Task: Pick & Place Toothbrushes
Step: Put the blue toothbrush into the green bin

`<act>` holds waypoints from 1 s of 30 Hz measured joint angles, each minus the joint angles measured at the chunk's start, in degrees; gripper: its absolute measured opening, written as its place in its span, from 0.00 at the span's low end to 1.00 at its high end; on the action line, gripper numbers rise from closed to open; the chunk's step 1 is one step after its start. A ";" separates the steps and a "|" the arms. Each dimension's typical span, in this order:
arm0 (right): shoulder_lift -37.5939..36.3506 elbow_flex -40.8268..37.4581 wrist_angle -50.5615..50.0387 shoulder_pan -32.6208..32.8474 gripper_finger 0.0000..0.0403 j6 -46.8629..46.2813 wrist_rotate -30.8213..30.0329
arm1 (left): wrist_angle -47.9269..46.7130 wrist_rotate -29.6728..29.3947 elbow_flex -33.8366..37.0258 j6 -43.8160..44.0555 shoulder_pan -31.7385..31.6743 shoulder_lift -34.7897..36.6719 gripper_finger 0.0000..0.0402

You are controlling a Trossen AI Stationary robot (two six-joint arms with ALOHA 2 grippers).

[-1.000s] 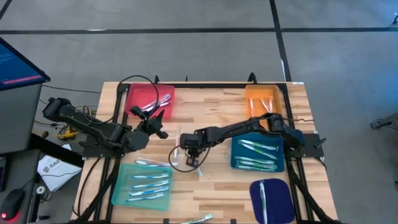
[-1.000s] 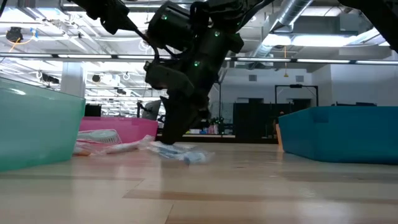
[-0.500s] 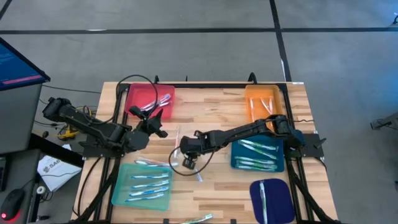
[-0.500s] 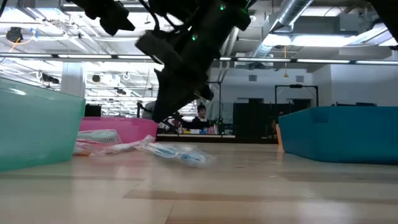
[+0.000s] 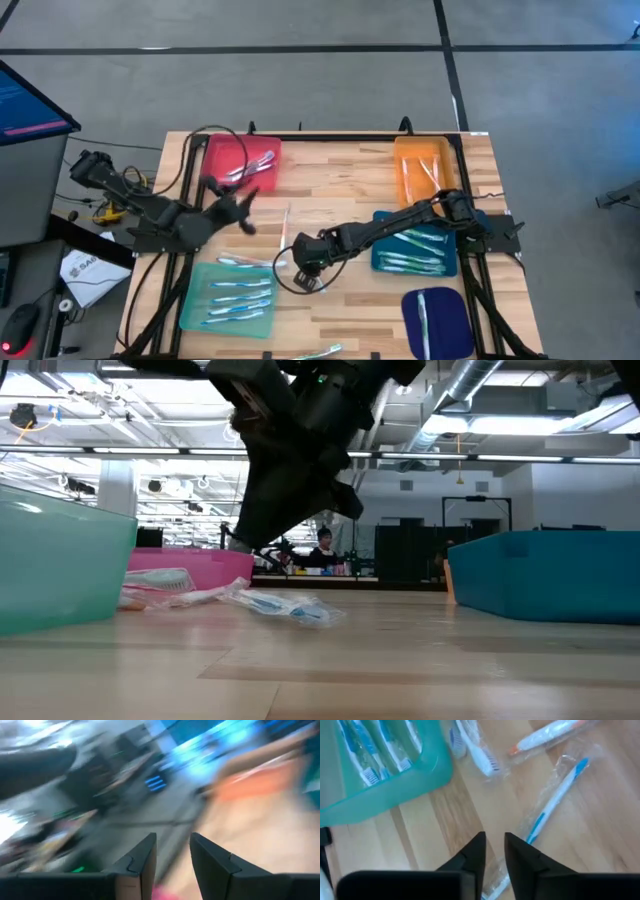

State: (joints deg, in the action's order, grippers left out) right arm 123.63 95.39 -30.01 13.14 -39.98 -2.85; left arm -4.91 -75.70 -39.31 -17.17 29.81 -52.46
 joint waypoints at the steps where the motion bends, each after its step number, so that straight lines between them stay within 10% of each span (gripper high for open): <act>1: -0.25 0.00 0.03 -0.04 0.18 0.59 -0.02 | -0.04 4.26 0.02 0.91 1.25 1.00 0.28; 10: -0.50 0.11 -1.66 -0.16 0.38 7.31 -0.13 | -0.26 31.71 0.06 4.18 9.76 9.28 0.28; 19: -0.50 0.11 -7.91 1.03 0.53 15.47 -2.52 | -0.30 33.01 0.09 5.54 11.62 11.53 0.28; 30: 4.29 0.09 -5.95 1.11 0.59 -2.33 -2.67 | -0.66 32.83 0.09 5.67 11.60 11.49 0.28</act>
State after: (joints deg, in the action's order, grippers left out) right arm 127.93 95.48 -35.96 14.25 -42.31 -5.52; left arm -5.57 -42.87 -39.22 -11.51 41.41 -40.97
